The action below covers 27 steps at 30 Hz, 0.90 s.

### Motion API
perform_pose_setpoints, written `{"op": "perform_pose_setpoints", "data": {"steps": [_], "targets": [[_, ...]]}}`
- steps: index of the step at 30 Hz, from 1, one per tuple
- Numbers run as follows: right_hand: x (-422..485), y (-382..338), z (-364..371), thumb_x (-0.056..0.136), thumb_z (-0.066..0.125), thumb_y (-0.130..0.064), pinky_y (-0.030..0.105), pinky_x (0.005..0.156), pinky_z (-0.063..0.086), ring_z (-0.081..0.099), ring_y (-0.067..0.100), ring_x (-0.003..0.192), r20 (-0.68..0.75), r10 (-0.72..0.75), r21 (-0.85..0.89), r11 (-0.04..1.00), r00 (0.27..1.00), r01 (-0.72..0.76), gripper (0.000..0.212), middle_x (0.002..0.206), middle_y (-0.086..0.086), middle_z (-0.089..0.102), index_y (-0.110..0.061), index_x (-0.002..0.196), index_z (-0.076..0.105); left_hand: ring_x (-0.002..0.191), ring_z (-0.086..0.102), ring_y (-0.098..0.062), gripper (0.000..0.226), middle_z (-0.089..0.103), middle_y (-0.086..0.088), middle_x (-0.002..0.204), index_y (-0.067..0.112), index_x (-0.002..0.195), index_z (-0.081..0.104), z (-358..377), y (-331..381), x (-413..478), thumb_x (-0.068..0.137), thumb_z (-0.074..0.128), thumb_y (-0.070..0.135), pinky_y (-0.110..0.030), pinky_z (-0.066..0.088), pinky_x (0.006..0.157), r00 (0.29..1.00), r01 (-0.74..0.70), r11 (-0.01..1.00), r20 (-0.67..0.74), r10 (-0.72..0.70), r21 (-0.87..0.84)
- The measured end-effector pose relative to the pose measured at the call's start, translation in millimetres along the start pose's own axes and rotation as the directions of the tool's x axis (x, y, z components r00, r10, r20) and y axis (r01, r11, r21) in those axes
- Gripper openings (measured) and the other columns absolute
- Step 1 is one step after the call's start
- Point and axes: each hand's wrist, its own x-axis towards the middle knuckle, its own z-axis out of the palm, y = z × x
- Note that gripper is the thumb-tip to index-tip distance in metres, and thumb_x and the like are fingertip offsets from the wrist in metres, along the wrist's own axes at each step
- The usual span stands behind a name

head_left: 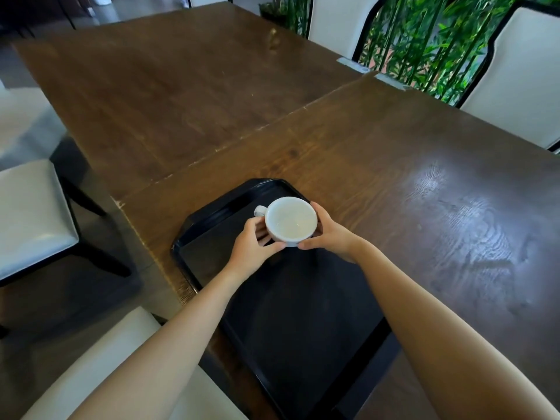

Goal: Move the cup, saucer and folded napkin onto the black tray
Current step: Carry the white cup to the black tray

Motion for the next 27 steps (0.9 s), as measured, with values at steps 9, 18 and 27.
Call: {"op": "perform_pose_setpoints", "data": {"steps": [9,18,27], "targets": [[-31,-35,-32,0.076,0.074,-0.01,0.041,0.113,0.026,0.023,0.022,0.142,-0.028,0.157,-0.211,0.964,0.987,-0.159,0.1,0.155,0.003,0.023,-0.027,0.149,0.007,0.112,0.056,-0.021,0.059,0.053,-0.008,0.131,0.017,0.131,0.043,-39,39,10,0.079,0.071,0.012,-0.03,0.045,0.086,0.99,0.093,0.919,0.065,-0.127,0.383],[-100,-75,-67,0.083,0.069,-0.022,0.041,0.113,0.026,0.025,0.026,0.142,-0.076,0.254,-0.463,0.847,0.964,-0.26,0.088,0.156,0.002,0.022,-0.026,0.149,0.011,0.116,0.053,-0.023,0.048,0.054,-0.008,0.131,0.016,0.127,0.049,-24,136,23,0.082,0.065,0.013,-0.035,0.046,0.09,0.979,-0.183,0.74,0.19,0.076,0.647],[-213,-58,-110,0.082,0.07,-0.026,0.037,0.105,0.039,0.035,0.026,0.136,-0.268,0.321,-0.442,0.797,0.909,-0.412,0.084,0.153,0.003,0.029,-0.022,0.148,0.018,0.098,0.06,-0.017,0.054,0.056,0.001,0.121,0.023,0.127,0.049,84,206,3,0.078,0.071,0.029,-0.028,0.049,0.081,0.731,-0.488,0.653,0.68,-0.057,0.579]]}}
